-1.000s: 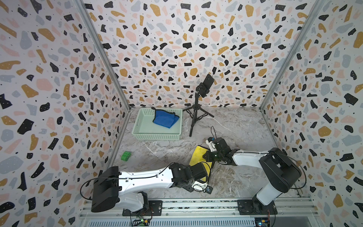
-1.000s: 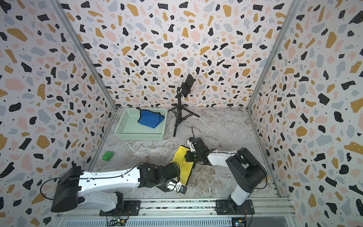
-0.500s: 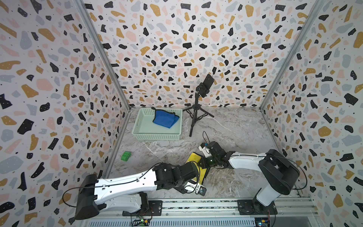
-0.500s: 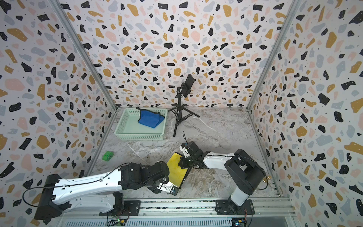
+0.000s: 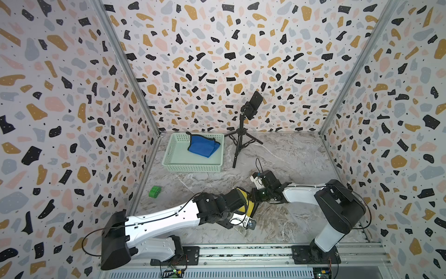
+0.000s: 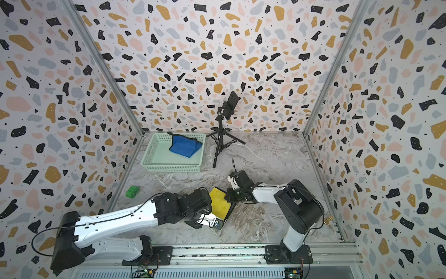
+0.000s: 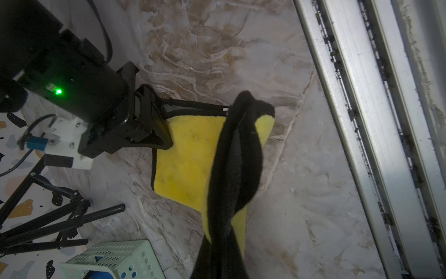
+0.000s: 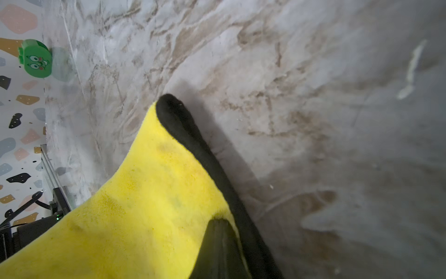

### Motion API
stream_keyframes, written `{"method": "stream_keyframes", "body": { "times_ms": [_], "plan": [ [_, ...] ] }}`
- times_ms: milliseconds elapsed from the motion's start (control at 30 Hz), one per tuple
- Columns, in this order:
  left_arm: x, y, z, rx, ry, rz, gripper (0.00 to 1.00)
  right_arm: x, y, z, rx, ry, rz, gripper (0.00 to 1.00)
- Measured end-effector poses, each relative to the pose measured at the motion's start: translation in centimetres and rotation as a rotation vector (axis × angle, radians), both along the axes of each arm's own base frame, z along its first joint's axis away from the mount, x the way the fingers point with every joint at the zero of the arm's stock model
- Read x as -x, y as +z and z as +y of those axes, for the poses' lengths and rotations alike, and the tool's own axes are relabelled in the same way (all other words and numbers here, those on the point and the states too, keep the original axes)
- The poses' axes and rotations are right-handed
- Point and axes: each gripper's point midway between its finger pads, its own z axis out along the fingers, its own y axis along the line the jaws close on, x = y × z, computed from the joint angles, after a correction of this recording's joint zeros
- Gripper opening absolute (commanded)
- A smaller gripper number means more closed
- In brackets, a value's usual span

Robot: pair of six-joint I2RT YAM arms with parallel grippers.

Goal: Fold the square dishcloth
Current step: Fold the cleaning item at the center of the board.

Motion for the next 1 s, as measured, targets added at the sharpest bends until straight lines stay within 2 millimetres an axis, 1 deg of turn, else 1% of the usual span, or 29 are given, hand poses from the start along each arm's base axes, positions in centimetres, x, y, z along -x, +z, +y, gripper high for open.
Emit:
{"method": "stream_keyframes", "body": {
  "times_ms": [133,233,300,367,433,533,600,667,733,767,800,833,900,1000],
  "plan": [
    [-2.4,0.3,-1.5,0.029,0.026,0.005,0.00,0.8,0.6,0.6,-0.052,0.039,0.034,0.00],
    [-4.3,-0.3,-2.5,0.027,0.044,0.019,0.00,0.9,1.4,0.2,-0.084,0.034,0.030,0.00],
    [-5.3,-1.1,-2.9,0.017,0.052,0.033,0.00,0.3,2.2,-0.8,-0.104,-0.005,0.006,0.00],
    [-6.1,-2.1,-3.0,0.001,0.061,0.050,0.00,-0.4,3.0,-2.3,-0.110,-0.058,-0.030,0.00],
    [-6.7,-3.0,-3.2,-0.015,0.065,0.066,0.00,-1.1,3.9,-3.8,-0.102,-0.112,-0.081,0.00],
    [-7.4,-4.4,-3.3,-0.039,0.067,0.084,0.00,-1.8,5.0,-5.3,-0.078,-0.174,-0.155,0.00],
    [-7.9,-5.1,-3.6,-0.049,0.069,0.088,0.00,-2.3,5.3,-6.0,-0.059,-0.207,-0.187,0.00],
    [-8.5,-5.9,-4.0,-0.054,0.074,0.090,0.01,-2.5,5.0,-6.5,-0.036,-0.230,-0.201,0.00],
    [-9.6,-6.7,-4.4,-0.055,0.089,0.078,0.26,-2.6,4.5,-7.0,-0.010,-0.246,-0.200,0.00],
    [-10.5,-7.2,-4.6,-0.056,0.109,0.065,0.42,-2.5,4.2,-7.3,0.003,-0.252,-0.198,0.00],
    [-11.2,-7.5,-4.7,-0.053,0.123,0.055,0.53,-2.5,4.0,-7.4,0.010,-0.255,-0.196,0.00],
    [-11.8,-7.7,-4.6,-0.056,0.134,0.042,0.61,-2.6,3.9,-7.4,0.015,-0.258,-0.195,0.00],
    [-12.7,-7.5,-4.5,-0.047,0.157,0.022,0.69,-2.6,3.7,-7.6,0.023,-0.263,-0.194,0.00],
    [-13.7,-6.2,-4.4,-0.025,0.176,-0.019,0.74,-2.5,3.6,-7.8,0.027,-0.268,-0.192,0.00]
  ]
}}
